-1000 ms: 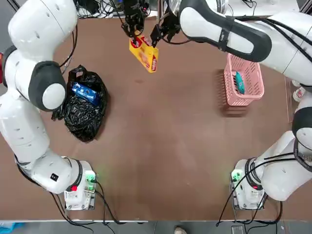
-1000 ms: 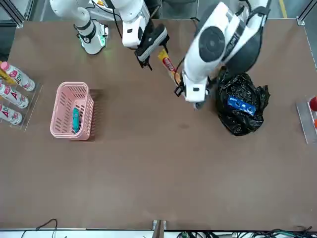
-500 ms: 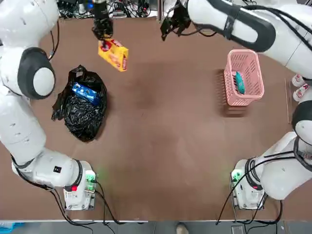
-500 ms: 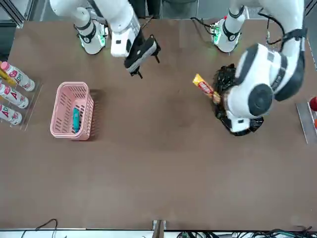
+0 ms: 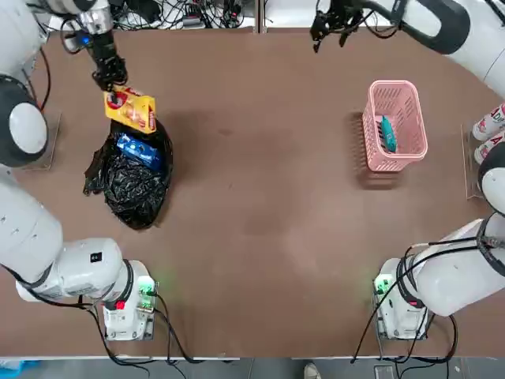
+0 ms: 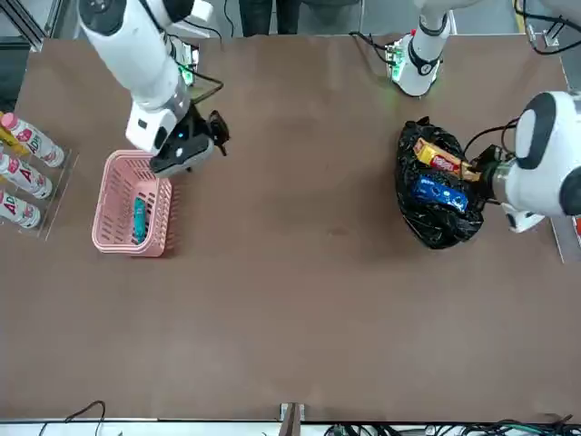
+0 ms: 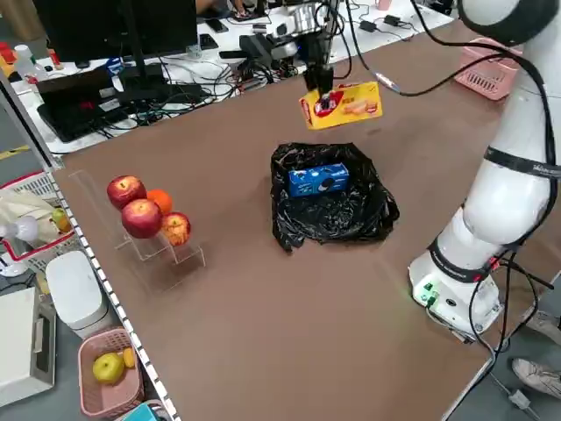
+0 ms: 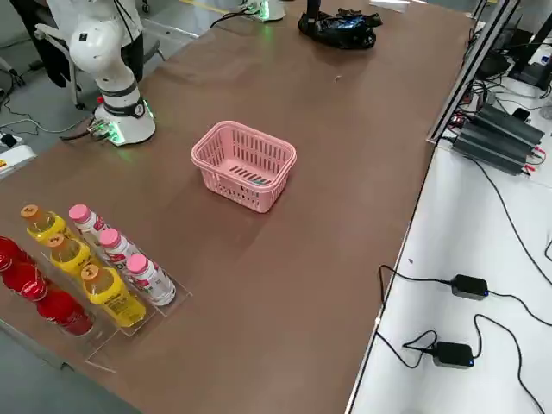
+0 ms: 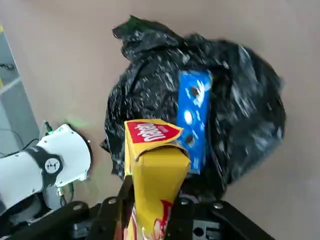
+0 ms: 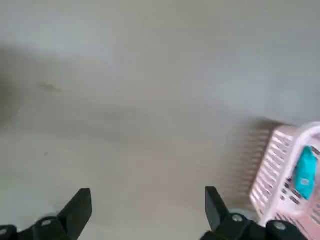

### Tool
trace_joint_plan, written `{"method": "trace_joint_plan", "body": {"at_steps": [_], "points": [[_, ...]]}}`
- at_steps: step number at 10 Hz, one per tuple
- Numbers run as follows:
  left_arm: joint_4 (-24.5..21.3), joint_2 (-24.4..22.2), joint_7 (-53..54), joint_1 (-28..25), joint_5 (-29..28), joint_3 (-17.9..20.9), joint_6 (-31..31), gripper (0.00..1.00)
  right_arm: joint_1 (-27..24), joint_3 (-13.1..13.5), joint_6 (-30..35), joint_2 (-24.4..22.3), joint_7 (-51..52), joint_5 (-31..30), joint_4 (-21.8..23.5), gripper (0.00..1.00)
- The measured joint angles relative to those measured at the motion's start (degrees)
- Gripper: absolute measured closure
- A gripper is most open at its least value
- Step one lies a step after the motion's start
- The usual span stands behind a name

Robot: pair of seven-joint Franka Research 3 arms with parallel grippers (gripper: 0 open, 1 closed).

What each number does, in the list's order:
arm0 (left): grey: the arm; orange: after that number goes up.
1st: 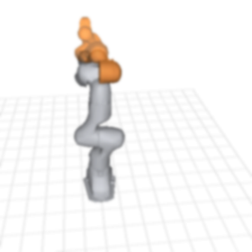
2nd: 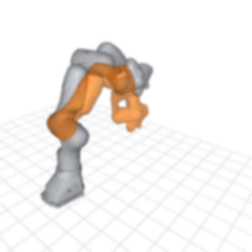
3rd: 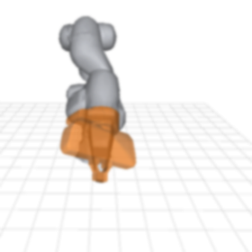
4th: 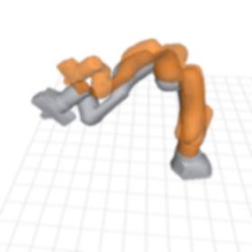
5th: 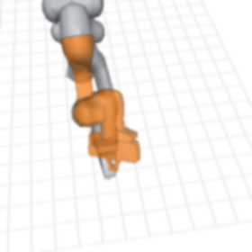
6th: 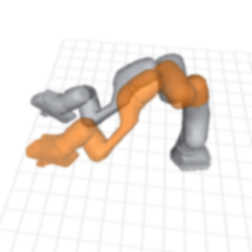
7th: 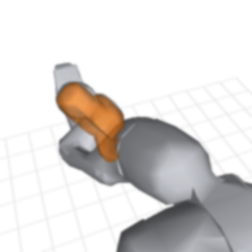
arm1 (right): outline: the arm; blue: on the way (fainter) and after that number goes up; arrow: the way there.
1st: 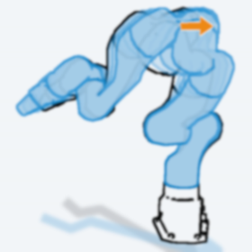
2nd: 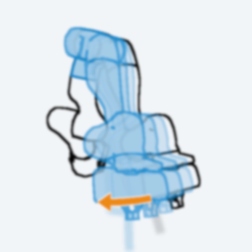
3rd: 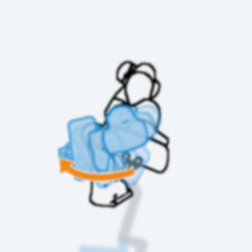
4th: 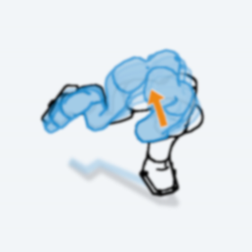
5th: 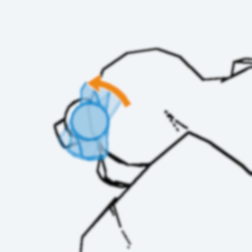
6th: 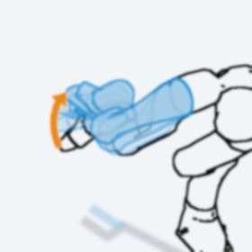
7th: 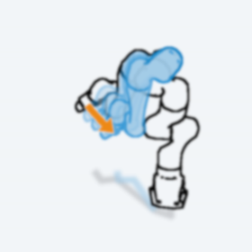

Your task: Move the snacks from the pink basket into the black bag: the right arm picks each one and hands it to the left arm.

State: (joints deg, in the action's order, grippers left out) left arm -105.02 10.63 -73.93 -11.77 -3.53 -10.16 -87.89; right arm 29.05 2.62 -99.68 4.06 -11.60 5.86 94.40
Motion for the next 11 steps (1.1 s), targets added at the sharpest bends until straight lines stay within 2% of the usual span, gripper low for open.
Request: {"method": "trace_joint_plan", "body": {"at_steps": [3,6,8,11], "points": [[-13.41,-2.81,1.06,-5.86,-0.91,0.01,-11.68,0.72,-7.87,0.05,0.25,-0.44,0.35,-2.52,4.28,0.00],[-22.24,-2.79,1.06,-6.83,-3.16,-0.02,-21.05,0.72,-14.64,0.02,-5.80,-0.58,5.77,-3.63,9.59,0.00],[-25.55,-2.45,1.06,-7.21,-3.28,-0.03,-25.84,0.72,-18.98,0.03,-10.99,-0.67,11.63,-3.72,13.88,0.00],[-25.20,-1.78,1.06,-7.26,-3.29,-0.27,-27.17,0.70,-22.93,0.01,-20.88,-1.19,16.50,-3.73,22.28,0.00]]}}
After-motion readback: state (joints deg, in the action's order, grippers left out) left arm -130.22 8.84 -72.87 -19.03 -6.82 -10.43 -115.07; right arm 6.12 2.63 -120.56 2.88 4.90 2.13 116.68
